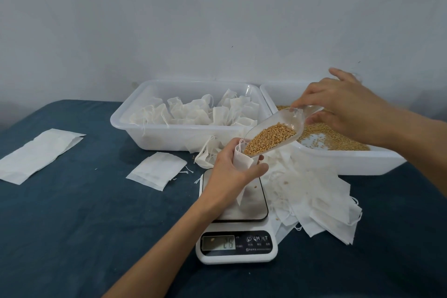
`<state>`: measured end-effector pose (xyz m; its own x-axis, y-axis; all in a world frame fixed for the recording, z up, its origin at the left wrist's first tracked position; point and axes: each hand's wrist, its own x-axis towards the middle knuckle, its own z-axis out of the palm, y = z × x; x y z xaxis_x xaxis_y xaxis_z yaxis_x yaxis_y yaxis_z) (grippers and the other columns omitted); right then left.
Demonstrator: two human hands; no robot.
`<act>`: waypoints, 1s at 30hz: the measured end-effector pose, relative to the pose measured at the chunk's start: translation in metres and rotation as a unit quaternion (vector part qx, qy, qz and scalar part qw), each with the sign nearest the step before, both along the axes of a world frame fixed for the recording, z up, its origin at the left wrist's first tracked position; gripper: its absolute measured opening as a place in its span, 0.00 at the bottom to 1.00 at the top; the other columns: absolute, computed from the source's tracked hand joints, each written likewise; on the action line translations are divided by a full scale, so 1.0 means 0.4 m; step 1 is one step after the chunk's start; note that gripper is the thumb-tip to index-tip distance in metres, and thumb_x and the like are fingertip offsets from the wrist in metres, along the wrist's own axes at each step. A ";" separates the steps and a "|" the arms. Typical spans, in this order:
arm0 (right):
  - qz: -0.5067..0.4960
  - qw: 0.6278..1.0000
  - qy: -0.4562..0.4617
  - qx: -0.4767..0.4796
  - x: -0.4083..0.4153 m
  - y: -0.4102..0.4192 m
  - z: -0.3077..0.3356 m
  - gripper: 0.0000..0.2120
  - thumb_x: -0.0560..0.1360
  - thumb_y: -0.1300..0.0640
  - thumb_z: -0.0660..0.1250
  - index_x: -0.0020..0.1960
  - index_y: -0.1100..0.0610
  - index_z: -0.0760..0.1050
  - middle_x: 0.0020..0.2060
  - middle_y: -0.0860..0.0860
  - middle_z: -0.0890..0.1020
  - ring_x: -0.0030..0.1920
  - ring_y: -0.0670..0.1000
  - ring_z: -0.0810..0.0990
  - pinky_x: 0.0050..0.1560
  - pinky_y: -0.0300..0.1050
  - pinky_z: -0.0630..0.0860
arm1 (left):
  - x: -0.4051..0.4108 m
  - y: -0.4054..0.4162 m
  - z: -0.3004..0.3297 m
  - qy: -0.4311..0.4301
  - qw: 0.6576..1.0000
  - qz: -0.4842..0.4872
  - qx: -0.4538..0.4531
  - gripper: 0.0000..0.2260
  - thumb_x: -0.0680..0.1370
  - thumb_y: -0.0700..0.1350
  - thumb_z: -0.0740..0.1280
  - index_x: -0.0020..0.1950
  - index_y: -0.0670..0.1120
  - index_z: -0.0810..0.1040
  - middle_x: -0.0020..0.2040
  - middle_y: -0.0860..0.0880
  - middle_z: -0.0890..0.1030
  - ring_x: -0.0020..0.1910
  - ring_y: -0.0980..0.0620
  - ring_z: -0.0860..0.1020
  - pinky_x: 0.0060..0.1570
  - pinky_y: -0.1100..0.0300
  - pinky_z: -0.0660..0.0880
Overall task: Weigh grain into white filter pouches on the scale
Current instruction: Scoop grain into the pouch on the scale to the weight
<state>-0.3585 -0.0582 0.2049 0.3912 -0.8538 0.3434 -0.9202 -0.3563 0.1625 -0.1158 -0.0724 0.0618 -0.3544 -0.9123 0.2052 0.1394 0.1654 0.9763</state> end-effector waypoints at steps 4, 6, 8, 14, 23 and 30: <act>0.000 1.000 0.006 -0.004 0.005 0.003 0.002 0.17 0.74 0.56 0.74 0.62 0.48 0.81 0.53 0.48 0.82 0.59 0.55 0.79 0.78 0.59 0.50 | 0.000 0.001 -0.001 0.003 1.000 -0.001 0.000 0.21 0.72 0.43 0.77 0.64 0.49 0.79 0.56 0.51 0.87 0.56 0.55 0.85 0.52 0.66 0.79; -0.002 1.000 0.007 -0.004 0.006 0.005 0.003 0.17 0.75 0.56 0.74 0.63 0.48 0.81 0.54 0.48 0.82 0.59 0.54 0.79 0.78 0.59 0.50 | 0.000 0.000 -0.001 0.004 1.000 -0.001 -0.001 0.20 0.72 0.43 0.77 0.63 0.50 0.79 0.55 0.51 0.87 0.55 0.54 0.85 0.52 0.66 0.79; -0.004 1.000 0.006 -0.003 0.006 0.006 0.005 0.17 0.75 0.56 0.74 0.63 0.48 0.81 0.54 0.48 0.82 0.60 0.54 0.78 0.79 0.59 0.49 | 0.000 -0.001 -0.003 0.002 1.000 0.000 -0.004 0.20 0.72 0.43 0.77 0.62 0.50 0.79 0.54 0.51 0.87 0.55 0.54 0.85 0.54 0.65 0.79; -0.006 1.000 0.008 -0.001 0.006 0.006 0.006 0.17 0.75 0.56 0.73 0.63 0.48 0.81 0.54 0.48 0.82 0.60 0.54 0.79 0.79 0.59 0.49 | 0.000 -0.003 -0.004 0.003 1.000 0.002 -0.004 0.20 0.71 0.44 0.77 0.62 0.50 0.79 0.55 0.51 0.87 0.56 0.54 0.85 0.55 0.63 0.79; -0.011 1.000 0.008 0.003 0.007 0.008 0.011 0.17 0.75 0.55 0.73 0.63 0.48 0.81 0.55 0.48 0.82 0.61 0.54 0.78 0.79 0.59 0.48 | 0.000 -0.002 -0.005 -0.003 1.000 0.004 -0.008 0.21 0.71 0.45 0.77 0.63 0.51 0.79 0.55 0.51 0.87 0.55 0.54 0.85 0.56 0.63 0.79; -0.016 1.000 0.009 0.004 0.011 0.011 0.012 0.17 0.75 0.56 0.73 0.64 0.48 0.80 0.55 0.49 0.82 0.62 0.54 0.78 0.78 0.57 0.47 | 0.001 -0.001 -0.001 -0.009 1.000 0.007 -0.008 0.20 0.71 0.45 0.78 0.61 0.52 0.79 0.54 0.51 0.87 0.55 0.54 0.85 0.56 0.62 0.79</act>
<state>-0.3543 -0.0539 0.2098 0.3702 -0.8681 0.3306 -0.9279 -0.3287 0.1759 -0.1154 -0.0729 0.0612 -0.3456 -0.9139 0.2131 0.1191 0.1825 0.9760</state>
